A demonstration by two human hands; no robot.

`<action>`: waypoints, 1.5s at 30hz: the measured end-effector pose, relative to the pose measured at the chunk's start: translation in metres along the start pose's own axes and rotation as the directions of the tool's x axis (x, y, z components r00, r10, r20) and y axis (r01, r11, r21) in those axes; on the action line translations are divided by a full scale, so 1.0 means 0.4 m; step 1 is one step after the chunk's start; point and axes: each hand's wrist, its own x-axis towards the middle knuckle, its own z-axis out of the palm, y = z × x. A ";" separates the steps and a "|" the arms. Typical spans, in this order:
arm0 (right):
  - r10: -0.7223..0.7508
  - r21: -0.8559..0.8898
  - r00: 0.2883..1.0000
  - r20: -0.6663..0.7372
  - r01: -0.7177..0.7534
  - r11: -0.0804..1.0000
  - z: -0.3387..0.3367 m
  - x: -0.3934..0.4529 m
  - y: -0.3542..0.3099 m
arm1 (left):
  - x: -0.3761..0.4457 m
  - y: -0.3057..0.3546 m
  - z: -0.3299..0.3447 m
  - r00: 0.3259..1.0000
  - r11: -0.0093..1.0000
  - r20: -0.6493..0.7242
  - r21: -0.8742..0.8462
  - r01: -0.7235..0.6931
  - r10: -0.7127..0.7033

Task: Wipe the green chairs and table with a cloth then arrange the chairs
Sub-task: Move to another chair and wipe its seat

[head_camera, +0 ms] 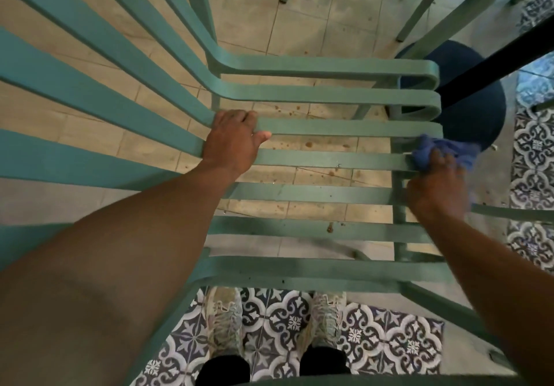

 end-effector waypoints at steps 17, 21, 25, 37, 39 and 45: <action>-0.064 -0.157 0.981 0.182 0.093 0.983 -0.041 -0.130 0.106 | 0.012 0.017 -0.038 0.992 0.996 0.095 -0.025 0.081 -0.078; -0.172 -0.114 0.959 0.226 0.202 0.973 0.052 -0.200 -0.024 | 0.005 0.022 -0.033 0.997 0.999 0.069 -0.005 0.041 -0.041; -0.459 0.018 0.811 0.364 0.486 0.874 0.212 -0.377 -0.388 | 0.010 0.026 -0.037 0.993 0.998 0.100 0.002 0.061 -0.061; -0.102 -0.514 0.828 0.552 0.434 0.740 0.000 -0.276 0.023 | 0.005 0.015 -0.035 0.991 0.997 0.114 -0.011 0.073 -0.071; -0.052 -0.493 0.788 0.614 0.435 0.753 0.023 -0.304 -0.013 | 0.002 0.019 -0.036 0.993 0.998 0.101 -0.005 0.068 -0.067; -0.529 -0.072 0.497 0.688 0.772 0.632 0.280 -0.582 -0.417 | 0.001 0.019 -0.036 0.994 0.998 0.098 -0.007 0.057 -0.056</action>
